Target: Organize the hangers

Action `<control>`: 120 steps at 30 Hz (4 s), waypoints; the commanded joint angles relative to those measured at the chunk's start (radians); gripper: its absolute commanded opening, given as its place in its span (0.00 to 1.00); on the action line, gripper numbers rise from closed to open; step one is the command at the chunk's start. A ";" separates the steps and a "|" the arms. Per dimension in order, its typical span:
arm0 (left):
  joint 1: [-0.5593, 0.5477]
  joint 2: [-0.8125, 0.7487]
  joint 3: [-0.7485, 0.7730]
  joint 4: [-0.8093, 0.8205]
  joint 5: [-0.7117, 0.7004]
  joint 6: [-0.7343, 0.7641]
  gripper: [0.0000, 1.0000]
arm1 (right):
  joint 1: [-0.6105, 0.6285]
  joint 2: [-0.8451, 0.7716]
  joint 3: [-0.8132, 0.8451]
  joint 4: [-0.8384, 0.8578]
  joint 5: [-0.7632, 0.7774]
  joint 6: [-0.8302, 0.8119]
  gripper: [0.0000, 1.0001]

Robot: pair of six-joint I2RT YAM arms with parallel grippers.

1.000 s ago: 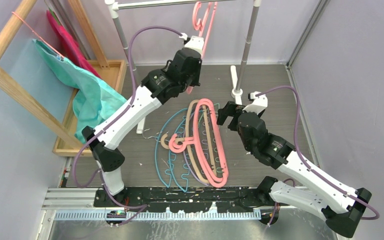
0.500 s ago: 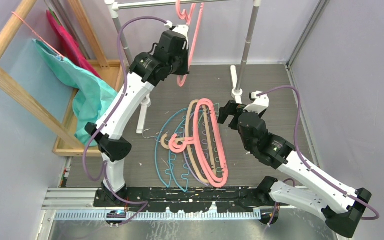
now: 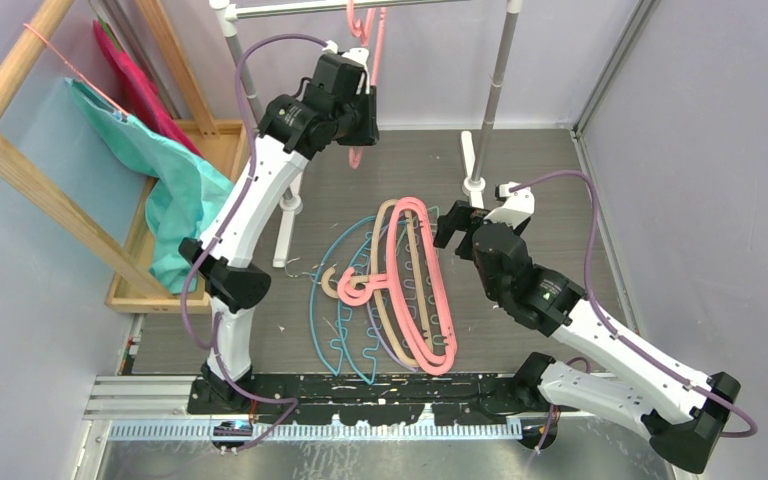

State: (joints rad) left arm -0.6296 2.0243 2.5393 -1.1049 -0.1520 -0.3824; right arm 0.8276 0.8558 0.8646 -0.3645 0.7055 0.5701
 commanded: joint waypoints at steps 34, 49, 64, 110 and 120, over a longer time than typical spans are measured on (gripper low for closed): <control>0.012 -0.427 -0.703 0.728 -0.063 0.237 0.98 | 0.002 0.198 -0.111 0.058 -0.206 -0.050 1.00; 0.031 -0.589 -0.914 0.784 -0.164 0.250 0.98 | 0.004 0.213 -0.184 0.031 -0.296 -0.075 0.96; 0.032 -0.850 -1.142 0.696 -0.203 0.233 0.98 | 0.118 0.291 -0.170 0.036 -0.346 -0.133 0.89; 0.032 -1.020 -1.465 0.617 -0.159 0.059 0.98 | 0.450 0.525 -0.051 0.005 -0.352 -0.028 0.49; 0.031 -1.035 -1.507 0.605 -0.157 0.047 0.98 | 0.452 0.536 -0.122 0.034 -0.353 0.045 0.40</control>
State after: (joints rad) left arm -0.6018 1.0107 1.0451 -0.5220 -0.3103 -0.3191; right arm 1.2747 1.3968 0.7517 -0.3649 0.3454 0.5739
